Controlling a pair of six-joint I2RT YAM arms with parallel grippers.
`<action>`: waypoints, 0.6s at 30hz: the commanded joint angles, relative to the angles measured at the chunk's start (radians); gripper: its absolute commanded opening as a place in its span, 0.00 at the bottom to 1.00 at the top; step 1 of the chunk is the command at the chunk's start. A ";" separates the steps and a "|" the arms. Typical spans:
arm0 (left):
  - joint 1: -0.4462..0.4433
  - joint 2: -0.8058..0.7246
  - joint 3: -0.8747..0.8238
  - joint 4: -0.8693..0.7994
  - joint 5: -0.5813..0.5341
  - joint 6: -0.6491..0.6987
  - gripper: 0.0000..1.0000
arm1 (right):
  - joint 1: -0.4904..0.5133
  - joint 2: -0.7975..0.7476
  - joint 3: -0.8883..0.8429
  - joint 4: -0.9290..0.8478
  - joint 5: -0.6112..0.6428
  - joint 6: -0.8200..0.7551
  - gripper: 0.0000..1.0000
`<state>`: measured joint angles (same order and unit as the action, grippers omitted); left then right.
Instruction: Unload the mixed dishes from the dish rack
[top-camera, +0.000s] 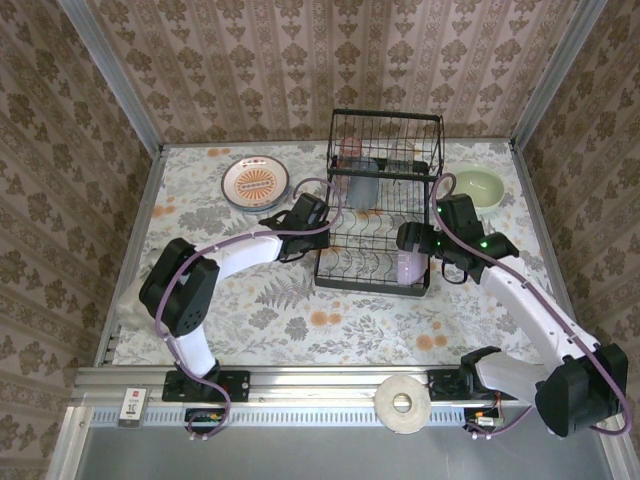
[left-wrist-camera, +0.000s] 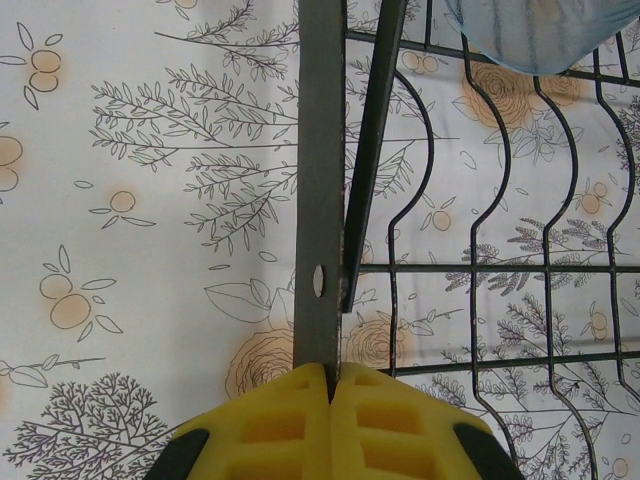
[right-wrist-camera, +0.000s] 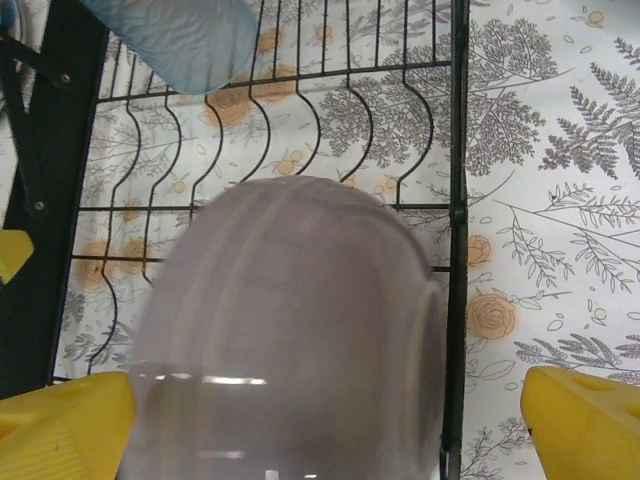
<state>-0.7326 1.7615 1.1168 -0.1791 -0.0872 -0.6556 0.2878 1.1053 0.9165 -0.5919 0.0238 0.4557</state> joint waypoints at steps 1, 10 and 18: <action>0.013 0.011 -0.066 -0.134 -0.030 -0.024 0.00 | 0.011 -0.068 0.028 -0.042 0.050 0.027 1.00; 0.015 -0.021 -0.109 -0.098 -0.017 -0.056 0.00 | 0.011 -0.046 0.047 -0.077 0.011 0.020 1.00; 0.008 -0.042 -0.141 -0.071 -0.012 -0.076 0.00 | 0.025 0.049 0.052 -0.089 -0.032 0.008 1.00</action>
<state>-0.7315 1.7061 1.0302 -0.1116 -0.0872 -0.6991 0.3046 1.1431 0.9463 -0.6483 0.0189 0.4702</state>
